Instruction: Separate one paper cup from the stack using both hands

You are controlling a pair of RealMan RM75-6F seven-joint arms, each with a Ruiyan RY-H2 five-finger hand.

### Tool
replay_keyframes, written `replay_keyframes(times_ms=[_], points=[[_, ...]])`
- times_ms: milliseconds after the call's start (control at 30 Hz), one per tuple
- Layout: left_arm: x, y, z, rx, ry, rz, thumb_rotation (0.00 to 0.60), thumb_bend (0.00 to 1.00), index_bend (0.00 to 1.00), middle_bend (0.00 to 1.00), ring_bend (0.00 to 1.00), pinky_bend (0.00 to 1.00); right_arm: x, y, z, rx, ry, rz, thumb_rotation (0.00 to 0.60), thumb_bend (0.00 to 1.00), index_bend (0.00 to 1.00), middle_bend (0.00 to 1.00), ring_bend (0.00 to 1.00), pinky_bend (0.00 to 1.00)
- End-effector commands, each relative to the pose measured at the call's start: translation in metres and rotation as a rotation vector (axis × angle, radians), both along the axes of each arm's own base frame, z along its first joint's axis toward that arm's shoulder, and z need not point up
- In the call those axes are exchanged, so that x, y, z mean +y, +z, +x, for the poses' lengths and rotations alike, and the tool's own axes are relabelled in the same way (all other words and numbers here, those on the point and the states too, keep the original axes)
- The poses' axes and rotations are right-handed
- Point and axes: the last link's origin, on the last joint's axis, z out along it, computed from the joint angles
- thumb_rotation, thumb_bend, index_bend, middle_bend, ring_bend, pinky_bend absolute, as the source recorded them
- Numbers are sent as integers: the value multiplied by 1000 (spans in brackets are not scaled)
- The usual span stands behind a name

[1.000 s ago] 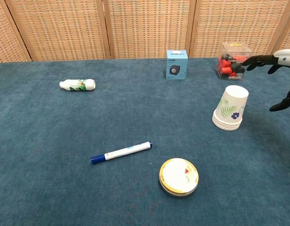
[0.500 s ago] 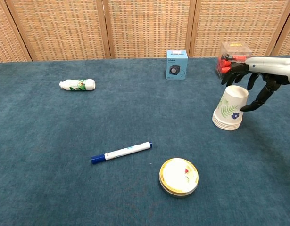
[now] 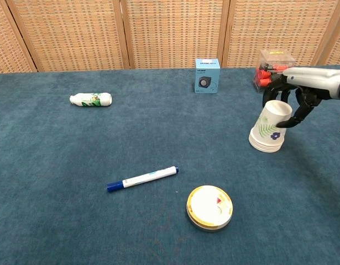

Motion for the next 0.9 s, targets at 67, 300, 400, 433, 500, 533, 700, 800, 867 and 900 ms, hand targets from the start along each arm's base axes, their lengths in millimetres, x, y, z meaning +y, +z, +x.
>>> replay_keyframes(times_ms=[67, 300, 400, 433, 500, 533, 700, 800, 867, 900], points=[[3, 0, 1, 1, -13, 0, 600, 76, 0, 0, 0, 0, 2, 5, 7, -61, 9, -11, 600, 488, 529, 573, 464, 697], [38, 1, 15, -29, -203, 68, 600, 75, 0, 0, 0, 0, 2, 29, 37, -369, -40, 17, 600, 511, 530, 576, 464, 696], [64, -3, 23, -55, -341, 94, 600, 76, 0, 0, 0, 0, 2, 34, 52, -492, -87, 72, 600, 514, 530, 578, 464, 697], [76, -5, 32, -66, -405, 98, 600, 76, 0, 0, 0, 0, 2, 33, 61, -555, -111, 99, 600, 519, 530, 578, 464, 697], [98, -12, 48, -73, -511, 104, 600, 76, 0, 0, 0, 0, -1, 32, 74, -644, -158, 144, 600, 529, 530, 579, 464, 697], [109, -15, 57, -58, -573, 114, 600, 76, 0, 0, 0, 0, -2, 30, 82, -694, -184, 165, 600, 533, 530, 579, 464, 697], [138, -35, 88, -69, -701, 119, 600, 76, 24, 0, 0, 0, -4, 14, 105, -836, -268, 220, 600, 533, 530, 580, 464, 697], [148, -49, 108, -101, -745, 121, 600, 76, 75, 0, 0, 0, -4, 0, 119, -899, -307, 249, 600, 546, 530, 580, 464, 697], [152, -56, 117, -122, -765, 123, 600, 76, 118, 0, 0, 0, -3, -7, 126, -924, -325, 265, 600, 560, 530, 580, 464, 697], [153, -60, 122, -130, -774, 127, 600, 76, 148, 0, 0, 0, -3, -10, 129, -932, -331, 270, 600, 565, 530, 580, 464, 697]])
